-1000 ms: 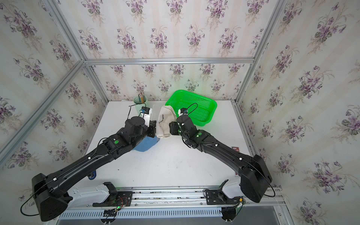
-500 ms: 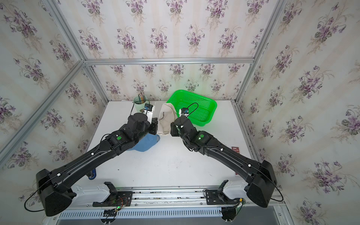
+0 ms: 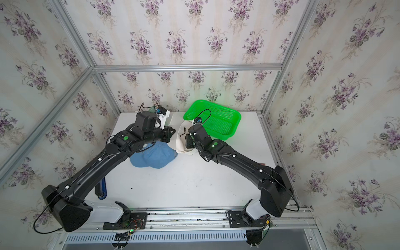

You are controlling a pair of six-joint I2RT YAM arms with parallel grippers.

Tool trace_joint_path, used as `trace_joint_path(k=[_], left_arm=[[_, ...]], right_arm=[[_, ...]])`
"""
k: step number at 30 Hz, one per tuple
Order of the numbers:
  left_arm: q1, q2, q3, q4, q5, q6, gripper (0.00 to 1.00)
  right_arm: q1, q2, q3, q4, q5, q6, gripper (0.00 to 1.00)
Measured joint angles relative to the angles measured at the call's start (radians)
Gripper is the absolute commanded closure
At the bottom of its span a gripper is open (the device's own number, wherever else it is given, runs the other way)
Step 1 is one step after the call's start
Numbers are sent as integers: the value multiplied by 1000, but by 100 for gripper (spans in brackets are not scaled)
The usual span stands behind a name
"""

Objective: Turn the baseball cap inside out
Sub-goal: Turn over the baseball cap.

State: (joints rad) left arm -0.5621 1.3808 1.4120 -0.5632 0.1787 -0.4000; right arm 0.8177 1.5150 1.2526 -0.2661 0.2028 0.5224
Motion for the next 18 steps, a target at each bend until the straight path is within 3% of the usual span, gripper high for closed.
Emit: trace_joint_path(k=[9, 18], left_arm=[[1, 16, 11, -55, 15, 3, 100], [-31, -56, -51, -2, -22, 56, 100]], right_arm=[[-24, 77, 69, 8, -73, -17, 49], [-69, 76, -113, -1, -172, 2, 48]])
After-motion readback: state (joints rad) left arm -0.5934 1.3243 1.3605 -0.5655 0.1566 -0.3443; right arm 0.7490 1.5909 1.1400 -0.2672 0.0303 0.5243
